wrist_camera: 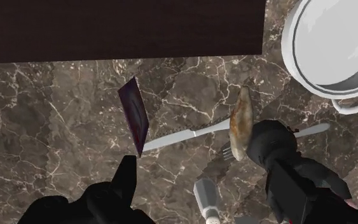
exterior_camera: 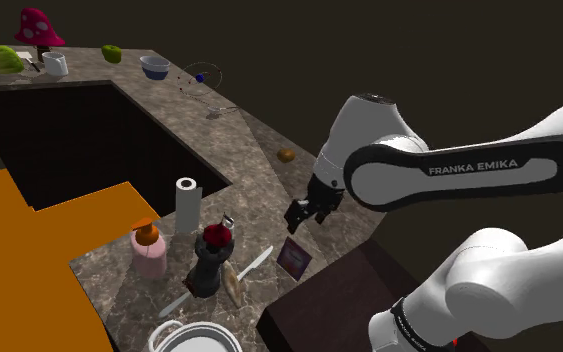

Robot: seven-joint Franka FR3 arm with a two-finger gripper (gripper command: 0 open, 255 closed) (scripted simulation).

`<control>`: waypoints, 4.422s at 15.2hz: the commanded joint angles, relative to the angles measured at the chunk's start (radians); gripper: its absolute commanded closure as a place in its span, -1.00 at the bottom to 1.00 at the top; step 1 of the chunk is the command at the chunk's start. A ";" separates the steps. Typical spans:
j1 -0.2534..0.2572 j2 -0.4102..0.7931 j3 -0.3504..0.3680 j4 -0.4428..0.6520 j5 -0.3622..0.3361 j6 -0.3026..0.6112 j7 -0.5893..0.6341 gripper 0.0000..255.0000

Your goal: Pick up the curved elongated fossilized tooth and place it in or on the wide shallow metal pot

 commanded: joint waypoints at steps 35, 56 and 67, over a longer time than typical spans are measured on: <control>0.108 0.862 -0.002 0.127 -0.701 0.715 0.891 1.00; 0.099 1.281 -0.134 0.393 -0.776 0.916 0.747 -1.00; 0.099 1.281 -0.134 0.393 -0.776 0.916 0.747 1.00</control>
